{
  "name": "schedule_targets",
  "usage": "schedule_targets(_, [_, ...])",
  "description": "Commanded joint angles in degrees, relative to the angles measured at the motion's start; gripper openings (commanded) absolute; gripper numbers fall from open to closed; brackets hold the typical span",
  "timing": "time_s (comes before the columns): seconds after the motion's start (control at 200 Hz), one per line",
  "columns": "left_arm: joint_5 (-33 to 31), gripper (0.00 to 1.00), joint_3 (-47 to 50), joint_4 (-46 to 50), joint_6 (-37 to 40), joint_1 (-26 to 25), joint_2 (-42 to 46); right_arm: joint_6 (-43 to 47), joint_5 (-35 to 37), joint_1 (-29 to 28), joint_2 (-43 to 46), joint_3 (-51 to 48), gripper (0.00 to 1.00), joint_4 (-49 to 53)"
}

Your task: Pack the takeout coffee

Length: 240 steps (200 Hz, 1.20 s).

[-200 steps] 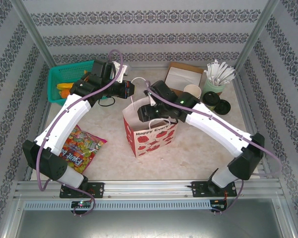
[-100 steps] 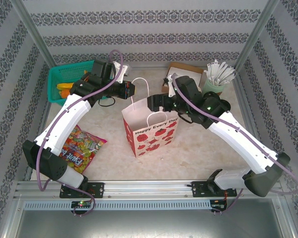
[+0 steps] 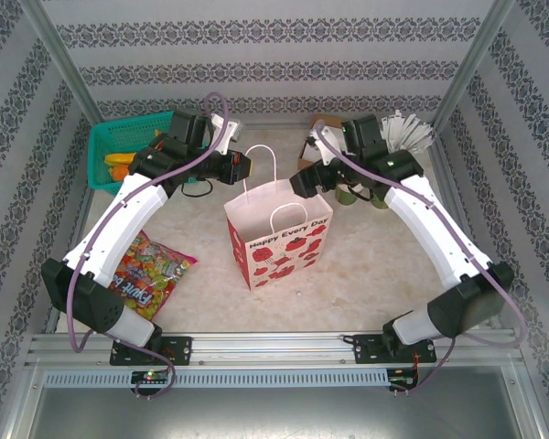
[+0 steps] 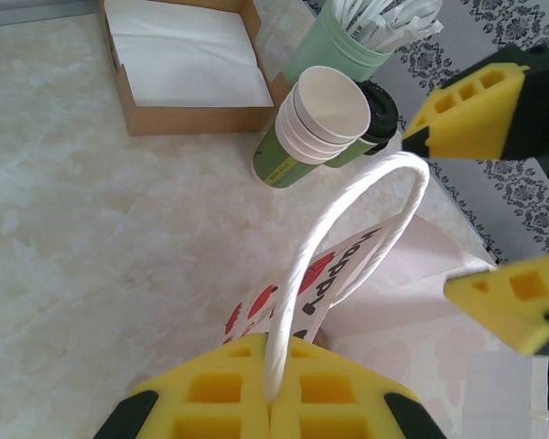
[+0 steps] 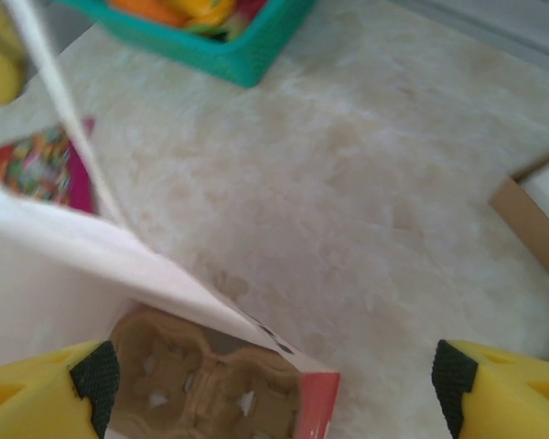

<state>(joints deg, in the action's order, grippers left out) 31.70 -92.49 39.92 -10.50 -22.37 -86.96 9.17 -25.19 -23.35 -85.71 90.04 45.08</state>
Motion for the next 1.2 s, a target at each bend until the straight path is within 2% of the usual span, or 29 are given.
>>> schedule_targets(0.0, [1.78, 0.0, -0.9, 1.49, 2.07, 0.36, -0.12, 17.03, -9.65, 0.16, -3.48, 6.61, 0.89, 7.1])
schedule_targets(0.075, [1.94, 0.0, -0.73, 1.31, 1.99, 0.38, -0.07, 23.53, -11.17, 0.06, -5.63, 9.72, 0.86, 9.91])
schedule_targets(0.215, [3.16, 0.0, -0.42, 0.18, 1.98, 0.4, 0.45, 34.45, -10.65, 0.02, -8.52, 12.38, 0.85, 12.72])
schedule_targets(0.39, [3.1, 0.0, -0.25, -0.62, 0.89, 0.32, 0.54, 44.63, -11.93, 0.08, -15.32, 21.5, 0.81, 24.66])
schedule_targets(0.49, [3.36, 0.0, 0.44, -1.47, 0.24, 0.34, 0.72, 45.55, -11.14, -0.24, -18.99, 25.3, 0.73, 26.47])
schedule_targets(0.559, [3.45, 0.0, 0.73, -1.87, 0.02, 0.33, 0.94, 46.74, -10.58, -0.38, -20.79, 26.83, 0.71, 26.68])
schedule_targets(0.709, [3.63, 0.0, 0.7, -2.35, -0.44, 0.38, 0.92, 50.87, -14.76, -0.29, -24.25, 31.51, 0.55, 30.54])
schedule_targets(1.019, [4.01, 0.0, 0.6, -3.36, -0.99, 0.39, 0.6, 52.79, -13.83, -1.69, -27.13, 32.85, 0.35, 31.48])
schedule_targets(1.194, [5.03, 0.0, 0.48, -3.44, -1.36, 0.38, 0.22, 52.0, -12.52, -2.13, -26.82, 32.45, 0.2, 31.92])
